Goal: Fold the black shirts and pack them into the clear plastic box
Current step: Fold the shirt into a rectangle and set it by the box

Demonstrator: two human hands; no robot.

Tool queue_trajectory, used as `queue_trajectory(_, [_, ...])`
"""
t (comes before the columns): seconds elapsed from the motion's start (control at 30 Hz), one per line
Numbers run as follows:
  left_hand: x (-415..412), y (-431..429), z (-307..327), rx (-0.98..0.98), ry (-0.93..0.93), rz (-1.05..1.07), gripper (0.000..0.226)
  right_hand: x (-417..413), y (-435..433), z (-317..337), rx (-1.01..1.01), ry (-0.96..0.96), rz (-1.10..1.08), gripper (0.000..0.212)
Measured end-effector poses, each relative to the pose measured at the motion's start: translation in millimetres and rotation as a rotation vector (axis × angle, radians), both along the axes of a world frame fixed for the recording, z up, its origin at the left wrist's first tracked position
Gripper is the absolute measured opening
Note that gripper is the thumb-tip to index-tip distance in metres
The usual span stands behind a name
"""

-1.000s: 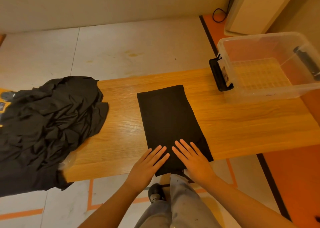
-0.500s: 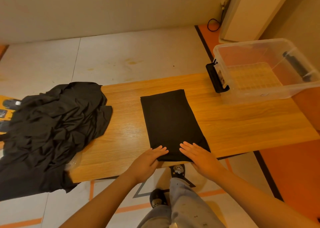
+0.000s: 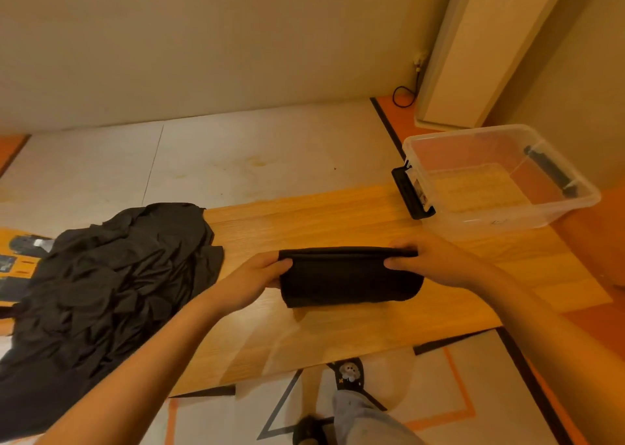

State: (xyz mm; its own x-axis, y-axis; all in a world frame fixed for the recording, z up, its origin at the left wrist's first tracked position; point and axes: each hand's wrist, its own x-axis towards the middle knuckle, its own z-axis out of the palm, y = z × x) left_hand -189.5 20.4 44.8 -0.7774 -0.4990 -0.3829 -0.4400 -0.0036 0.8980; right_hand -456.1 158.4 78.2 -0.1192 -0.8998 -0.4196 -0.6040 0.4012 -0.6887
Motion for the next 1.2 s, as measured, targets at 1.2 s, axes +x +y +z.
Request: queue_trajectory(1.2, [-41, 6, -204, -0.898, -0.523, 0.008, 0.057, 38, -105, -229, -0.078, 0.708, 0.076, 0.058])
